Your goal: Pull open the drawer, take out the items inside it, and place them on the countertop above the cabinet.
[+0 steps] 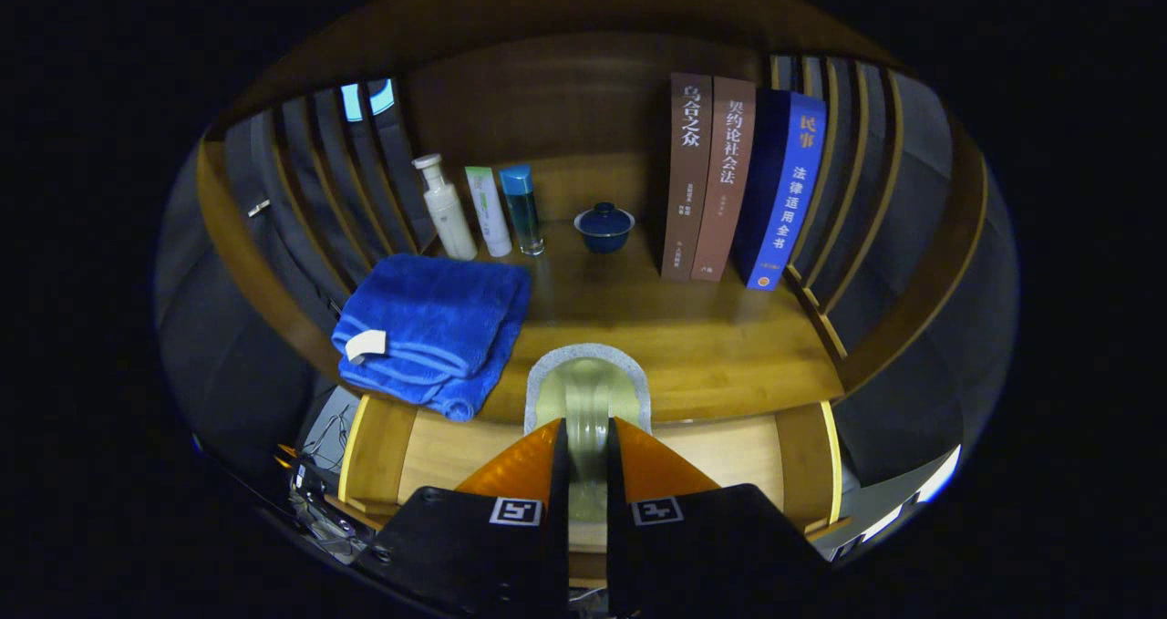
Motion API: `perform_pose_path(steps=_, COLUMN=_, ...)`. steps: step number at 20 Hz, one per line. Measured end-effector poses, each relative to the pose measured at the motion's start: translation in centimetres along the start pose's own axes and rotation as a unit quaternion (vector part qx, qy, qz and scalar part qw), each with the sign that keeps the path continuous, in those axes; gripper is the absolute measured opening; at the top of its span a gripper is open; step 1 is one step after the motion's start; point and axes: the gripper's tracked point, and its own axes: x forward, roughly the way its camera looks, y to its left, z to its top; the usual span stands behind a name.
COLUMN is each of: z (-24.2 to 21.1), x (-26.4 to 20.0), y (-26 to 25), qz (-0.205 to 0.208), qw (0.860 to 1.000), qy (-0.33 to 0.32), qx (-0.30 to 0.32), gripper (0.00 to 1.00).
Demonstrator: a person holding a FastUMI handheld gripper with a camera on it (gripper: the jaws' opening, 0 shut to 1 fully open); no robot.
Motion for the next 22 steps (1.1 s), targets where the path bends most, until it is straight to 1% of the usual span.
perform_pose_path(steps=5, z=2.6, x=4.7, y=-0.1, qz=-0.004, qw=1.000, qy=0.021, qx=0.004, gripper=0.21)
perform_pose_path(steps=9, z=3.5, x=8.0, y=-0.1, qz=-0.012, qw=0.999, qy=0.041, qx=0.003, gripper=0.21)
perform_pose_path(steps=12, z=3.8, x=9.8, y=-0.3, qz=-0.018, qw=0.998, qy=0.051, qx=0.008, gripper=0.21)
perform_pose_path(steps=15, z=4.2, x=10.3, y=-0.6, qz=-0.021, qw=0.998, qy=0.051, qx=0.012, gripper=0.21)
perform_pose_path(steps=16, z=4.1, x=10.4, y=-0.8, qz=-0.022, qw=0.998, qy=0.050, qx=0.012, gripper=0.25)
perform_pose_path(steps=18, z=4.5, x=10.1, y=-0.6, qz=-0.020, qw=0.999, qy=0.044, qx=0.017, gripper=0.28)
perform_pose_path(steps=19, z=4.5, x=10.3, y=-0.5, qz=-0.018, qw=0.999, qy=0.042, qx=0.018, gripper=0.34)
perform_pose_path(steps=22, z=4.5, x=9.7, y=-0.4, qz=-0.016, qw=0.999, qy=0.029, qx=0.013, gripper=0.70)
